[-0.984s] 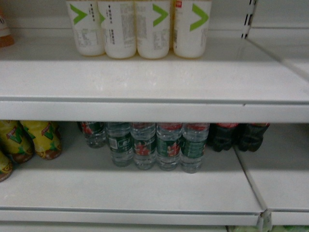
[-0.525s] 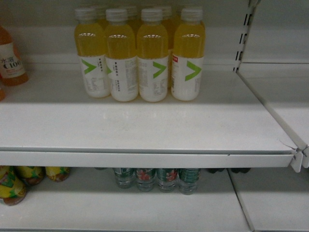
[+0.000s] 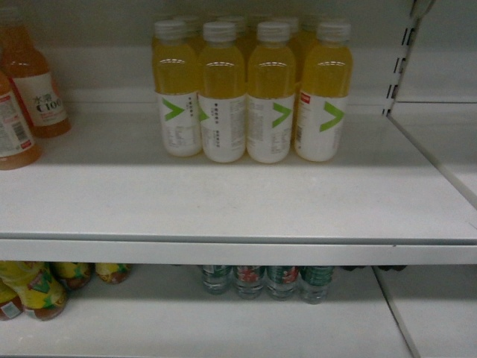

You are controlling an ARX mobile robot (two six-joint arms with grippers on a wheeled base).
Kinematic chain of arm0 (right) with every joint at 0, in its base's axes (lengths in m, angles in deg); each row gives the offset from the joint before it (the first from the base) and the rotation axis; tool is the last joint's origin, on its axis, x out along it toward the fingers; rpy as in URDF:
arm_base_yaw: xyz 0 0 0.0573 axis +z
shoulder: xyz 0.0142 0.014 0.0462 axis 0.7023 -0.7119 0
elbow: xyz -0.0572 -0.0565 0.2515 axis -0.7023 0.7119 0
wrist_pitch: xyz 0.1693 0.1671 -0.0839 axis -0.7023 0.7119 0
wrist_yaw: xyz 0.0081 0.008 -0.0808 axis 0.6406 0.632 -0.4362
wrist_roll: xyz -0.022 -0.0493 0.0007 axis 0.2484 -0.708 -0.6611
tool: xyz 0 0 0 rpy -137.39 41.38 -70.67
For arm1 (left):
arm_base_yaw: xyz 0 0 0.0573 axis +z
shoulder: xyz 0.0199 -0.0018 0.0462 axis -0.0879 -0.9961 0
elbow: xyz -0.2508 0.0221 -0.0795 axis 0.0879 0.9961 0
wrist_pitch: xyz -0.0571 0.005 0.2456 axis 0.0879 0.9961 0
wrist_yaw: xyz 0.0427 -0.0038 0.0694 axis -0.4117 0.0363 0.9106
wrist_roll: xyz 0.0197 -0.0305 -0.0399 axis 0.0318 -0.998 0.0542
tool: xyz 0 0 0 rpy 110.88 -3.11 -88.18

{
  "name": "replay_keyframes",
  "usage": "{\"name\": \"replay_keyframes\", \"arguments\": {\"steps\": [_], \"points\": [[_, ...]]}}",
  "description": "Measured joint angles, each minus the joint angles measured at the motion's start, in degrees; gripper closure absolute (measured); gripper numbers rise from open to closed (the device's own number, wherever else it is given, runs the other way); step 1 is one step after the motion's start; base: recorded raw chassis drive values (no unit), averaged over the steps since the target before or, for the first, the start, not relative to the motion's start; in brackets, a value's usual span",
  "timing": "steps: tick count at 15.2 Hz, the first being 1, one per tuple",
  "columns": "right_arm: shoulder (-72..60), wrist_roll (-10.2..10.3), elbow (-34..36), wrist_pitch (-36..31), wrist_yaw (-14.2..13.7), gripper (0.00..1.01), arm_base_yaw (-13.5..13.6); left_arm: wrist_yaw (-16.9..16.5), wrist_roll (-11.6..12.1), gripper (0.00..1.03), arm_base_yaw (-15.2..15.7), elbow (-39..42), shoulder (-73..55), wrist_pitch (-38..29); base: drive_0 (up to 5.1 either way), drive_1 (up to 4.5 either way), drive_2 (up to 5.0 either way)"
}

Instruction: Move water from second to third shelf

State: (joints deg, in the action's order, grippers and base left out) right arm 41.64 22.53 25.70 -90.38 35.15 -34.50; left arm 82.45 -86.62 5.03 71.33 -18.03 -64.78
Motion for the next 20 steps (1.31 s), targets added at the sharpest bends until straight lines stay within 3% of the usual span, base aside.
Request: {"name": "replay_keyframes", "arguments": {"steps": [20], "points": [[0.0,0.0,0.0,0.0,0.1,0.62,0.0,0.0,0.0,0.05,0.0,0.0,0.0,0.0,-4.8,2.33,2.3]]}}
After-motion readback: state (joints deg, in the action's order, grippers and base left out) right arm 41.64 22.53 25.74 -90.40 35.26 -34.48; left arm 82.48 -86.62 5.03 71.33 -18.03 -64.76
